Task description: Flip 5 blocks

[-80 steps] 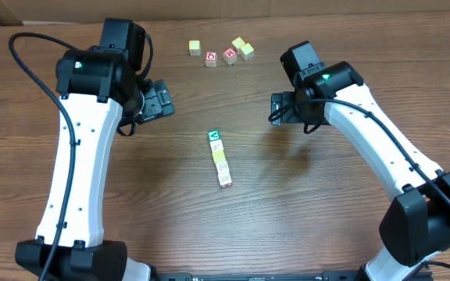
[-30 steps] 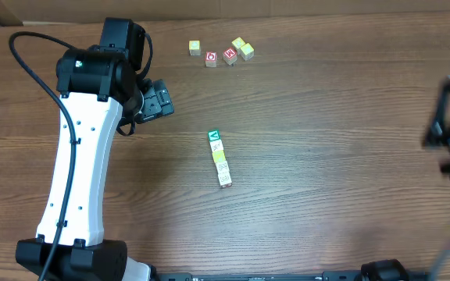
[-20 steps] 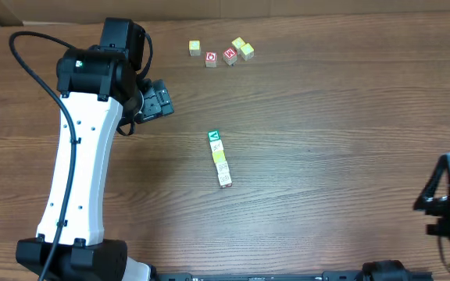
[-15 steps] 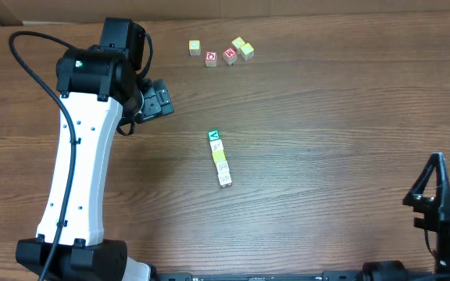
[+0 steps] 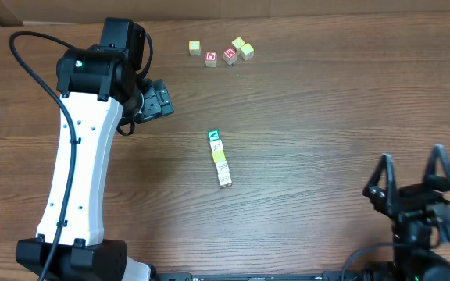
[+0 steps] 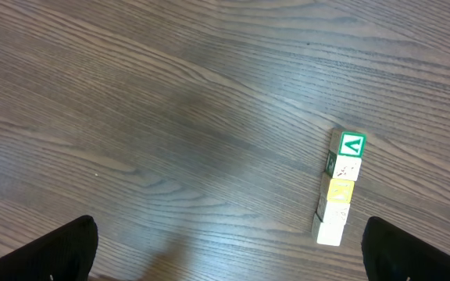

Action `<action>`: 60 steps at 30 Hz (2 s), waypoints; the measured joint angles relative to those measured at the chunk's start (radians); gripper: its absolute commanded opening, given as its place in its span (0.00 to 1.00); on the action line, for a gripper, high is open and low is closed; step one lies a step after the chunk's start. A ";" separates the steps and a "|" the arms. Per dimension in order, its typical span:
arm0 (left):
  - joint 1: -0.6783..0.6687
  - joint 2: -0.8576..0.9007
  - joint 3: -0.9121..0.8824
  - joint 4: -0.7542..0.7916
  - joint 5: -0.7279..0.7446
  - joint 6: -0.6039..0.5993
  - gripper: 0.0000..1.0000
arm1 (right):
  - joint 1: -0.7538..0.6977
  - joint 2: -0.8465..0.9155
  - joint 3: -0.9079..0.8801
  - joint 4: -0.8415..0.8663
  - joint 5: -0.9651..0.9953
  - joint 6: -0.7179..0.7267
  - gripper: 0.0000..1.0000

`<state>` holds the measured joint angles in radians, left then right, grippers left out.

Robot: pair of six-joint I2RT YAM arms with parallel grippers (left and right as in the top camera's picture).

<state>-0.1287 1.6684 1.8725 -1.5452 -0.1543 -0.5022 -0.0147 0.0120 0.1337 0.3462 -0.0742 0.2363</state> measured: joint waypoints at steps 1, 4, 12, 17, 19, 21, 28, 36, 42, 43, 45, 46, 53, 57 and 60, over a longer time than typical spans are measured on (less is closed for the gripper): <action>0.000 0.000 0.000 0.000 0.000 0.000 1.00 | -0.002 0.000 -0.023 -0.013 -0.005 0.000 1.00; 0.000 0.000 0.000 0.000 0.000 0.000 1.00 | -0.004 0.000 -0.074 -0.049 -0.008 0.000 1.00; 0.000 0.000 0.000 0.000 0.000 0.000 1.00 | -0.005 -0.002 -0.115 -0.285 -0.017 0.002 1.00; 0.000 0.000 0.000 0.000 0.000 0.000 0.99 | -0.004 -0.001 -0.115 -0.428 -0.016 -0.032 1.00; 0.000 0.000 0.000 0.000 0.000 0.000 0.99 | -0.005 -0.001 -0.115 -0.426 -0.016 -0.059 1.00; 0.000 0.000 0.000 0.000 0.000 0.000 1.00 | -0.005 -0.001 -0.115 -0.426 -0.016 -0.078 1.00; 0.000 0.000 0.000 0.000 0.000 0.000 1.00 | -0.005 -0.001 -0.115 -0.426 -0.025 -0.119 1.00; 0.000 0.000 0.000 0.000 0.000 0.000 1.00 | -0.004 -0.001 -0.115 -0.426 -0.027 -0.132 1.00; 0.000 0.000 0.000 0.000 0.000 0.000 1.00 | -0.004 -0.001 -0.115 -0.426 -0.026 -0.133 1.00; 0.000 0.000 0.000 0.000 0.000 0.000 1.00 | -0.004 -0.001 -0.115 -0.426 -0.026 -0.132 1.00; 0.000 0.000 0.000 0.000 0.000 0.000 1.00 | -0.004 -0.001 -0.115 -0.426 -0.026 -0.133 1.00; 0.000 0.000 0.000 0.000 0.000 0.000 1.00 | -0.004 -0.001 -0.115 -0.426 -0.027 -0.133 1.00; 0.000 0.000 0.000 0.000 0.000 0.000 1.00 | -0.004 -0.001 -0.115 -0.426 -0.027 -0.132 1.00; 0.000 0.000 0.000 0.000 0.000 0.000 1.00 | -0.005 -0.001 -0.115 -0.425 -0.026 -0.132 1.00; 0.000 -0.012 0.000 0.000 0.000 0.000 1.00 | -0.004 -0.001 -0.115 -0.426 -0.026 -0.132 1.00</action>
<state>-0.1287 1.6566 1.8725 -1.5448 -0.1547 -0.5022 -0.0189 0.0109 0.0185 -0.0799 -0.1005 0.1043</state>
